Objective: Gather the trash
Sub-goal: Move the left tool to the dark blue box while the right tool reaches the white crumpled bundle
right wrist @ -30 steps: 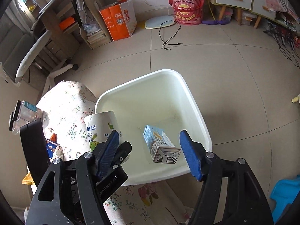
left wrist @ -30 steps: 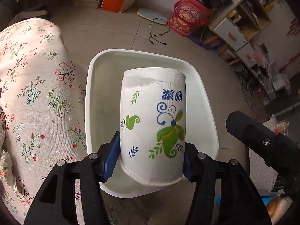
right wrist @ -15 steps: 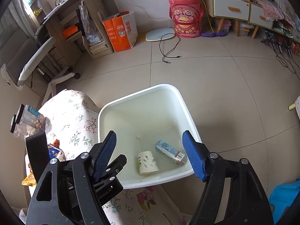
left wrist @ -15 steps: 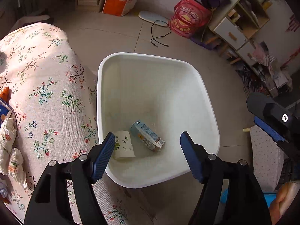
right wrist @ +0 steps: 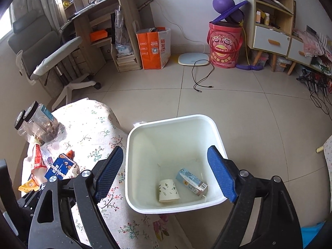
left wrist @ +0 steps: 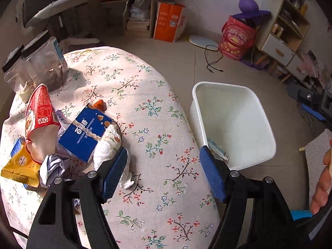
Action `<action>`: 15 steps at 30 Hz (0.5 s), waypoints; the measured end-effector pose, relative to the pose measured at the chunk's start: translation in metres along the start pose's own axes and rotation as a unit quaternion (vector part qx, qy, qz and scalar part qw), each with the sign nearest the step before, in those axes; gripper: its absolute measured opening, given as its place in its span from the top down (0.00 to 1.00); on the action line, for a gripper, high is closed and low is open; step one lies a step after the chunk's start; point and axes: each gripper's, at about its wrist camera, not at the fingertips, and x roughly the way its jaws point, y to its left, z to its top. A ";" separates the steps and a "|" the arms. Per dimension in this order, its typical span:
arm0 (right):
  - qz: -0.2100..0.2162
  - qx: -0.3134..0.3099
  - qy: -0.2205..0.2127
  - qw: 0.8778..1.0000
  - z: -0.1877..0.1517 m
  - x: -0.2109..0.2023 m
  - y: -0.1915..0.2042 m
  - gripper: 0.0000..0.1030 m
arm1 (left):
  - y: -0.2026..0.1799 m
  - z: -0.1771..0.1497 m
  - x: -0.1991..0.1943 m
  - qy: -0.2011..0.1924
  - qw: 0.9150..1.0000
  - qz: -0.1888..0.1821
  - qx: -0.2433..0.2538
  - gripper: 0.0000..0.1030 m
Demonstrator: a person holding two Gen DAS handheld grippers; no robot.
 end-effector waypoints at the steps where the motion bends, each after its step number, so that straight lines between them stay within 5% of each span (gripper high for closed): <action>1: 0.001 -0.004 -0.001 1.000 0.000 -0.001 0.004 0.21 | 0.011 -0.002 -0.006 -0.004 1.000 0.007 -0.004 0.31; 15: 0.043 -0.126 -0.012 0.991 -0.019 -0.013 0.118 0.14 | 0.145 -0.035 -0.084 -0.011 0.994 0.093 -0.059 0.23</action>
